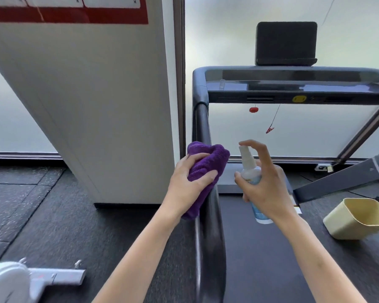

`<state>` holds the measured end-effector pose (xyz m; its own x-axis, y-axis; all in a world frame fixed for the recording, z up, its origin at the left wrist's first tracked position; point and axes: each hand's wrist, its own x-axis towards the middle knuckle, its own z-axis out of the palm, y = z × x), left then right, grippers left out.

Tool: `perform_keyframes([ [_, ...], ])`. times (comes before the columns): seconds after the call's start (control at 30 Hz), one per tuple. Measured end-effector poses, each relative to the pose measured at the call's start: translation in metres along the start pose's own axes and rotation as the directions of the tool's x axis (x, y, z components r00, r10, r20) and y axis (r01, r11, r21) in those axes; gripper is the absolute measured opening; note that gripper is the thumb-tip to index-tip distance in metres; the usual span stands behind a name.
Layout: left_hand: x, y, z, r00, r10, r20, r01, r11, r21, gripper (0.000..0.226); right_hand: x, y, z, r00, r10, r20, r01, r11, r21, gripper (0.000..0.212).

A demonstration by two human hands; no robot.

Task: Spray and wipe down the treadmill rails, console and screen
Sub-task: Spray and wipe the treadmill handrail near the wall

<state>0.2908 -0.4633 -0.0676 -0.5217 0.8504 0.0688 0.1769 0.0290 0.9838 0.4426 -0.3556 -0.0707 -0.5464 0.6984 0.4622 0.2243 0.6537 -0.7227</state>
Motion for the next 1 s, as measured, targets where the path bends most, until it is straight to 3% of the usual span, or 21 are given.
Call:
perform_keyframes([
  [0.1,0.018,0.004,0.008,0.998,-0.005,-0.055,0.005,1.0,0.004,0.034,0.005,0.004,0.006,0.999,0.025,0.023,-0.025,1.0,0.007,0.069],
  [0.4,0.122,0.003,0.019,0.985,0.136,-0.109,-0.073,0.89,0.449,0.038,0.044,0.017,0.023,0.998,0.062,0.013,-0.062,0.998,0.008,0.062],
  [0.73,0.213,-0.002,0.015,0.988,0.088,-0.126,-0.029,0.913,0.407,0.042,0.09,0.023,0.036,0.994,0.105,-0.021,-0.106,0.994,-0.038,0.064],
  [1.0,0.187,0.002,0.01,0.997,0.023,-0.071,0.008,0.915,0.402,0.039,0.07,0.012,0.028,0.994,0.09,-0.064,-0.093,0.994,-0.054,0.063],
])
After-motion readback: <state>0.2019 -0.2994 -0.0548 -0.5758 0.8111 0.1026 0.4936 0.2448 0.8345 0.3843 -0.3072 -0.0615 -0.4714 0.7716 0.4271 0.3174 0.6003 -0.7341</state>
